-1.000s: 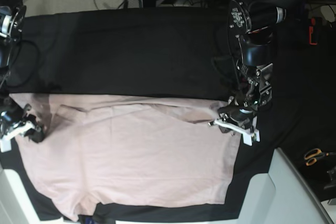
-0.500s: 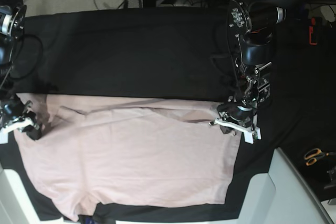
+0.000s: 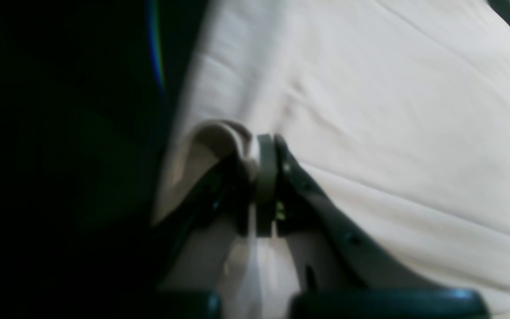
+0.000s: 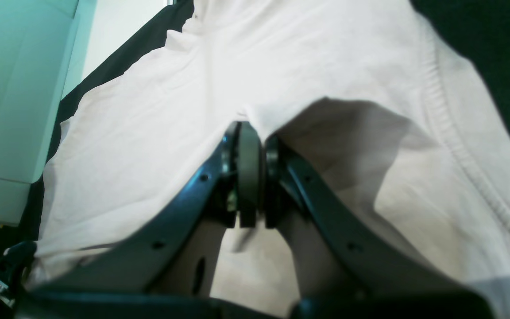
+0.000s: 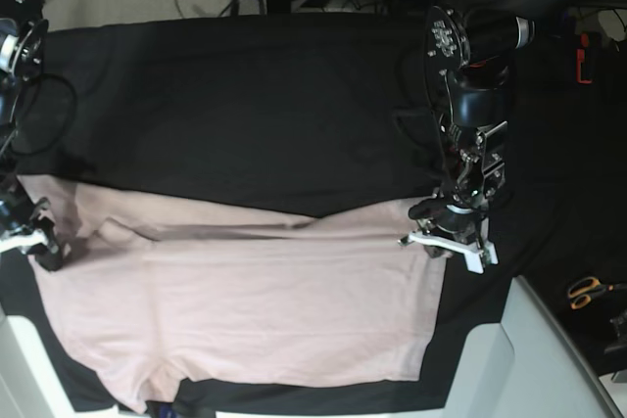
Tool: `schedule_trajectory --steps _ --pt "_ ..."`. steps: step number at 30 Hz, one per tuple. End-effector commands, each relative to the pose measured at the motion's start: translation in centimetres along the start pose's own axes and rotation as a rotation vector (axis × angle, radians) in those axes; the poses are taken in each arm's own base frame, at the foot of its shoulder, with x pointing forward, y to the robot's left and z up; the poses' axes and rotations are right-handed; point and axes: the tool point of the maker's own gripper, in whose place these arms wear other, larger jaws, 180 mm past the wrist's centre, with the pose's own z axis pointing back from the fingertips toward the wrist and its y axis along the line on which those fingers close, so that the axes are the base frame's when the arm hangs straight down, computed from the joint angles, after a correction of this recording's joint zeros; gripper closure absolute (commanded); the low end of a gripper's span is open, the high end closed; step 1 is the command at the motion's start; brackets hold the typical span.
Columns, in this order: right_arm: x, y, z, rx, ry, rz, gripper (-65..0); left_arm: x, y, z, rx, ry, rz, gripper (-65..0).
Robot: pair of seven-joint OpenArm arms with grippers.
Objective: Fold the T-shirt properly
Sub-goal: 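Lift and fold the shirt's collar half over toward the hem, then release the fold and raise both grippers off the shirt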
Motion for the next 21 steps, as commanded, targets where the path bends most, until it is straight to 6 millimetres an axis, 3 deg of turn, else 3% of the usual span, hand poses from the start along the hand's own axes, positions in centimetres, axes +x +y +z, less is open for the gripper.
schedule_trajectory --steps 1,7,14,16,18,21 --pt "3.1 0.4 0.1 0.017 -0.074 0.015 -0.6 2.1 -0.8 -0.3 -0.017 -0.059 0.001 0.0" --pt "1.7 1.3 -0.6 0.038 -0.016 0.058 -0.6 2.2 -1.4 -0.4 -0.026 -0.060 0.003 0.0" --pt "1.7 1.4 -0.6 0.040 -0.017 0.059 -2.3 2.8 -1.8 -0.7 -0.030 -0.061 -0.004 0.0" --pt "1.8 0.9 -0.7 0.010 -0.018 0.050 -8.3 2.9 -1.9 -1.0 -0.031 -0.056 -0.001 0.0" --pt "2.4 0.2 -0.6 -0.029 -0.036 0.032 -20.7 3.0 -2.0 -1.1 -0.032 -0.056 0.003 0.0" --pt "4.1 0.1 -0.2 -0.038 -0.078 0.047 -35.7 3.3 -1.7 -1.0 -0.026 -0.064 0.020 -25.7"
